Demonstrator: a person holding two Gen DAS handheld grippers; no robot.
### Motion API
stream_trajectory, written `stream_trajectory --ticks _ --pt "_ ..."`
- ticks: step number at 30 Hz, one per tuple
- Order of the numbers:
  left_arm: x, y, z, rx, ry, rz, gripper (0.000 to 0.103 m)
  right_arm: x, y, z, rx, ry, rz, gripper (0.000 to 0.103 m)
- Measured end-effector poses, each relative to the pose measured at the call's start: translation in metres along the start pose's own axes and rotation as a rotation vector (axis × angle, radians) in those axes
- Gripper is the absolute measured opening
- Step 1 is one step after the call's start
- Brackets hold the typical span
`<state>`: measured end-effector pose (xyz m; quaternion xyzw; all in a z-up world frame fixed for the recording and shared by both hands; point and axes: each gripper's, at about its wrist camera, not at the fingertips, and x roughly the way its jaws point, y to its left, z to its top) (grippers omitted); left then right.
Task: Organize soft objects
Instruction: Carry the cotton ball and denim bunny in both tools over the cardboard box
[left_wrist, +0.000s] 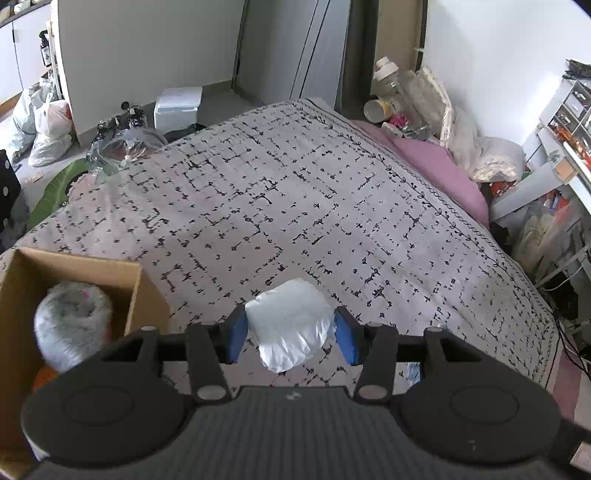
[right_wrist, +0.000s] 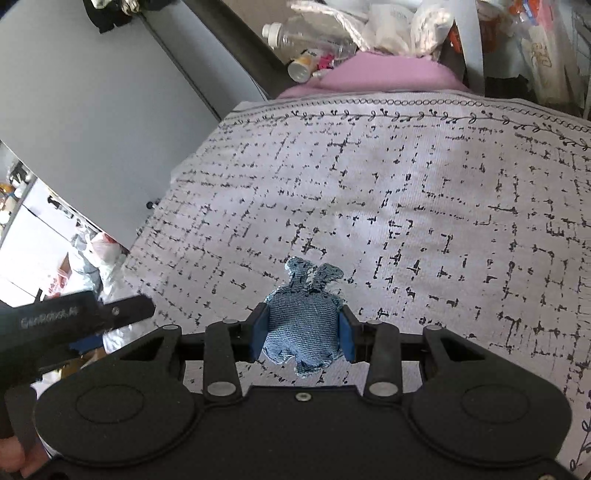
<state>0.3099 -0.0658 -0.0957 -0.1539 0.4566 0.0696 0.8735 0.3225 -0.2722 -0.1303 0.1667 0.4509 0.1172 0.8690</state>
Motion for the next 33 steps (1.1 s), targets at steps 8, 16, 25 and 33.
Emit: stream_trajectory --ticks 8,16,25,33 --pt "-0.036 0.017 -0.013 -0.028 -0.041 0.007 0.049 -0.027 0.008 -0.005 -0.025 -0.051 0.02 0.039" --pt "-0.071 0.033 -0.021 -0.041 -0.07 0.01 0.049 -0.058 0.023 -0.004 -0.064 -0.121 0.052 0.039" --pt "-0.103 0.058 -0.017 -0.047 -0.122 0.039 0.049 -0.079 0.044 -0.008 -0.107 -0.18 0.087 0.039" --pt "-0.12 0.079 -0.016 -0.063 -0.151 0.078 0.049 -0.086 0.065 -0.012 -0.159 -0.2 0.109 0.039"
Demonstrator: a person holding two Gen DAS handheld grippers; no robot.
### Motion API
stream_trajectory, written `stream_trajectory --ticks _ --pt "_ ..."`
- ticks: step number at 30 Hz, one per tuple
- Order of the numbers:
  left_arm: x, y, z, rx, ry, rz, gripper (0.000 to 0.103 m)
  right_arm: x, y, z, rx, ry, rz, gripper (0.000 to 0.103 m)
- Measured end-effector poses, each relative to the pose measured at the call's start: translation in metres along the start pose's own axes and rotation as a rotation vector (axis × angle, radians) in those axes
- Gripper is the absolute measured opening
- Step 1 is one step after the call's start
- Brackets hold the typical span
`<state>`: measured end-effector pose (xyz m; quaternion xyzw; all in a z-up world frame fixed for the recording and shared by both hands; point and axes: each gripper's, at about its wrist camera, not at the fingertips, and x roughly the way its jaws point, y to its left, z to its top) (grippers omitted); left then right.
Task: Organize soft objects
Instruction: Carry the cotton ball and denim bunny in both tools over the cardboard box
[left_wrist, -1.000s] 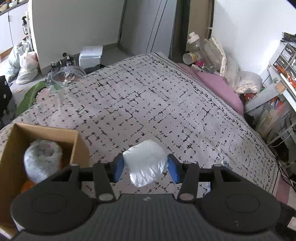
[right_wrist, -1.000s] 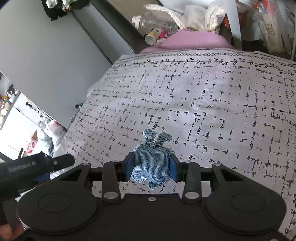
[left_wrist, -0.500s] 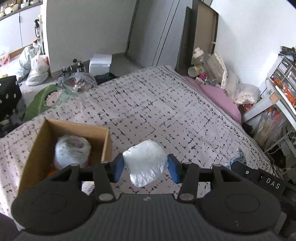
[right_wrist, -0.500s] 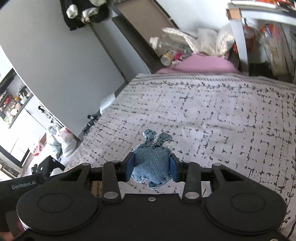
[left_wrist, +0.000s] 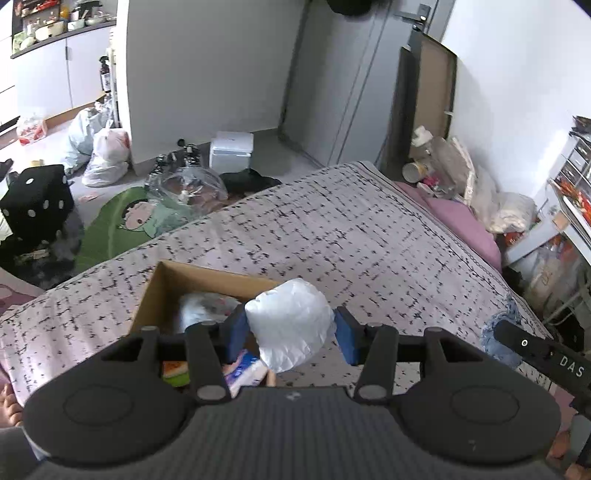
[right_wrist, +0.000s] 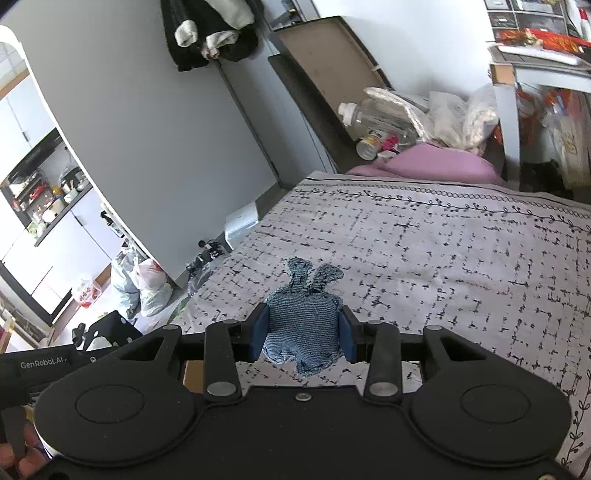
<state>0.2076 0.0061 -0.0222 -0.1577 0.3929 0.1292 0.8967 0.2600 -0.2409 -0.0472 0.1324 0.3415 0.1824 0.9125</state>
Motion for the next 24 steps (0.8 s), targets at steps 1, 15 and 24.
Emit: stream_trajectory --ticks 1,15,24 --pt "-0.001 0.003 0.001 -0.003 0.0 -0.002 0.049 0.0 0.002 -0.001 -0.005 0.0 0.003 0.039" --pt "-0.002 0.041 0.002 -0.038 -0.001 0.03 0.049 0.005 0.046 -0.009 -0.092 -0.003 0.094 0.039" --pt "0.009 0.068 -0.005 -0.073 0.044 0.027 0.05 0.019 0.072 -0.02 -0.131 0.025 0.108 0.039"
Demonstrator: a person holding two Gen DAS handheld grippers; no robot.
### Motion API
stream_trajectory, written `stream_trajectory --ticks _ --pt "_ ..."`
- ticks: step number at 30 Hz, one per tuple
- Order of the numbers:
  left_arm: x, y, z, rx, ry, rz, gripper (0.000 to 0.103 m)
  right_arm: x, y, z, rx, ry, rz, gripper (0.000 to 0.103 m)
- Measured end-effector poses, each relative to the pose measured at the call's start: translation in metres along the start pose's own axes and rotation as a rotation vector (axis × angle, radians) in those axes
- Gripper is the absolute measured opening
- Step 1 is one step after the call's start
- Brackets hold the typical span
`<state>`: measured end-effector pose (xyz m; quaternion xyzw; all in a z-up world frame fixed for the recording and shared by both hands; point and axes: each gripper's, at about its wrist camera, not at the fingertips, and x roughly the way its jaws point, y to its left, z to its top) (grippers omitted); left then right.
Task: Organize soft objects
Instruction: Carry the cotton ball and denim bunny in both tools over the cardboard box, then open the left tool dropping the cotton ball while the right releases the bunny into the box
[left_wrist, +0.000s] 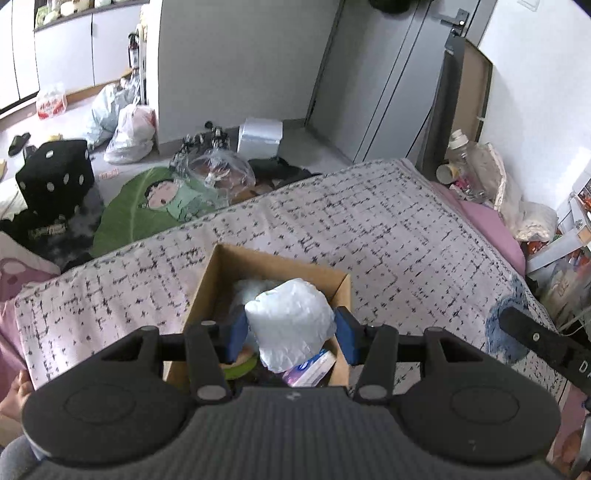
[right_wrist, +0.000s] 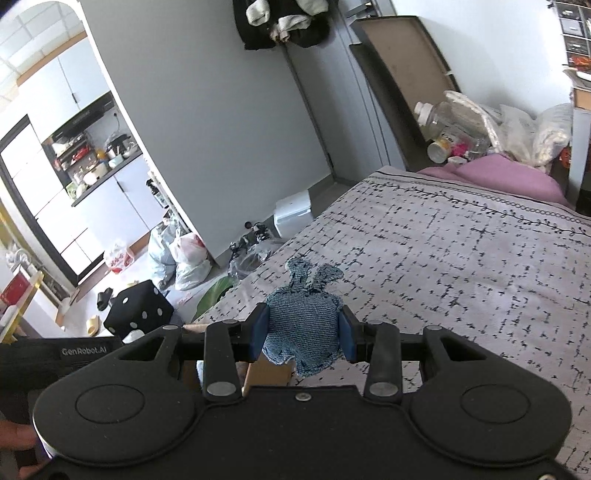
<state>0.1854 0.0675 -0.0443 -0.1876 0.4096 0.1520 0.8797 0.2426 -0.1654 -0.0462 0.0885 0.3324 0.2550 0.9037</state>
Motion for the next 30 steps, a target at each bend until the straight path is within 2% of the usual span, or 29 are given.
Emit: stream_trajectory --ticks 11,18,21,23,26,30 --pt "0.013 0.036 -0.01 -0.056 0.059 0.0 0.05 0.023 0.034 -0.013 -0.044 0.047 0.031 0.039" --pt "0.028 0.043 -0.016 -0.062 0.096 -0.015 0.05 0.035 0.051 -0.023 -0.071 0.088 0.043 0.039" --pt "0.037 0.042 -0.017 -0.054 0.138 -0.013 0.055 0.042 0.056 -0.026 -0.072 0.1 0.045 0.039" --pt "0.04 0.043 -0.017 -0.058 0.164 -0.006 0.066 0.046 0.059 -0.028 -0.074 0.11 0.051 0.039" --pt "0.036 0.045 -0.018 -0.043 0.135 0.0 0.075 0.054 0.064 -0.031 -0.076 0.126 0.06 0.04" --pt "0.033 0.056 -0.013 -0.075 0.122 -0.003 0.076 0.063 0.071 -0.037 -0.09 0.152 0.069 0.04"
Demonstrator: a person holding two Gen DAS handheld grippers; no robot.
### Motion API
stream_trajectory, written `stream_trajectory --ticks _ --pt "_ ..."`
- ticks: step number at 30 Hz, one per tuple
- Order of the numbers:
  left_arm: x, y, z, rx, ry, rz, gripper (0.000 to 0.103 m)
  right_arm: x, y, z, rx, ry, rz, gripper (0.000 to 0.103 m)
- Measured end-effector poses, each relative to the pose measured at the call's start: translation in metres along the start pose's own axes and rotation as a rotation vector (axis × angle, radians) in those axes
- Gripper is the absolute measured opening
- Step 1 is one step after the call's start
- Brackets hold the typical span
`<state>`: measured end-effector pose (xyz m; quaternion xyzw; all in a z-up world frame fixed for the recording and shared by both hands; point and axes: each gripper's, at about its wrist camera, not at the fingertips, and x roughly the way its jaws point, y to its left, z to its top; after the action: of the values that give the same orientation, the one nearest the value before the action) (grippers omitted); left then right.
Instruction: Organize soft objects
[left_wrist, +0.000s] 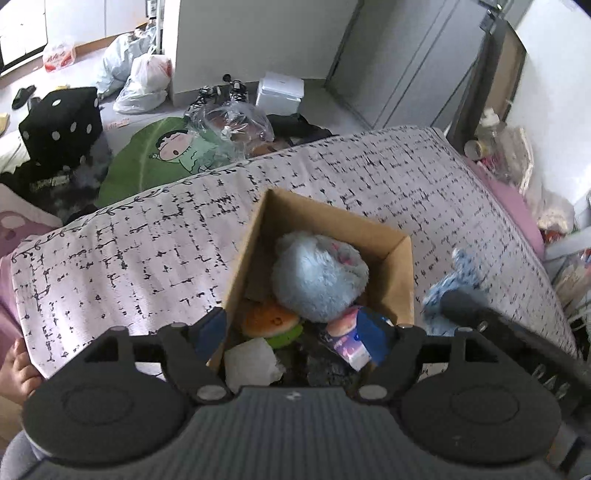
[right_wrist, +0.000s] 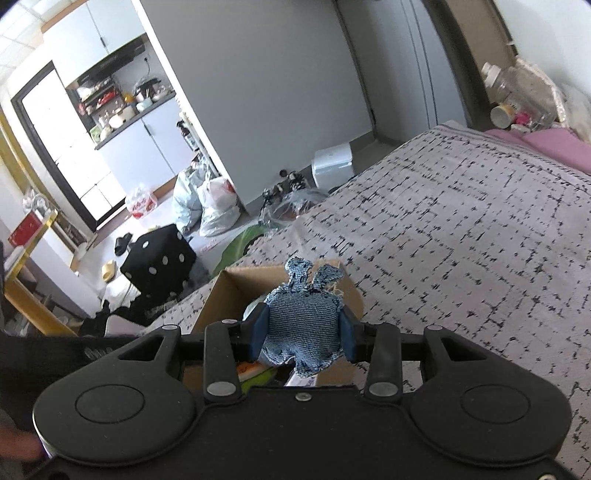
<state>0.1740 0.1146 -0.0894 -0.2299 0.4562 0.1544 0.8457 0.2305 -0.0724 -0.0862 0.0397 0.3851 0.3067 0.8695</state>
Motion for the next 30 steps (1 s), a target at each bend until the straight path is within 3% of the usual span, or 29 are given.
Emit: stream_trajectory --ticks 6,8,9,12,13,20,30 --pt "-0.004 0.015 0.008 -0.031 -0.019 0.007 0.076 0.011 0.011 -0.003 0.008 0.027 0.041 0.041" --pt "-0.005 0.018 0.009 -0.039 -0.02 0.008 0.076 0.012 0.014 -0.003 0.016 0.033 0.082 0.046" --pt "-0.005 0.019 0.01 -0.041 -0.021 0.009 0.076 0.013 0.016 -0.003 0.017 0.04 0.1 0.051" --pt "-0.006 0.023 0.01 -0.052 -0.014 0.001 0.076 0.008 0.018 -0.003 0.004 0.038 0.091 0.08" --pt "-0.008 0.024 0.011 -0.057 -0.017 -0.002 0.076 0.005 0.017 -0.003 0.007 0.026 0.089 0.084" --pt "-0.018 0.024 0.005 -0.085 -0.015 -0.018 0.077 -0.019 -0.004 -0.01 0.072 0.007 0.051 0.084" --pt "-0.037 0.006 -0.007 -0.028 -0.024 -0.044 0.082 -0.048 -0.019 -0.016 0.092 0.011 0.0 0.084"
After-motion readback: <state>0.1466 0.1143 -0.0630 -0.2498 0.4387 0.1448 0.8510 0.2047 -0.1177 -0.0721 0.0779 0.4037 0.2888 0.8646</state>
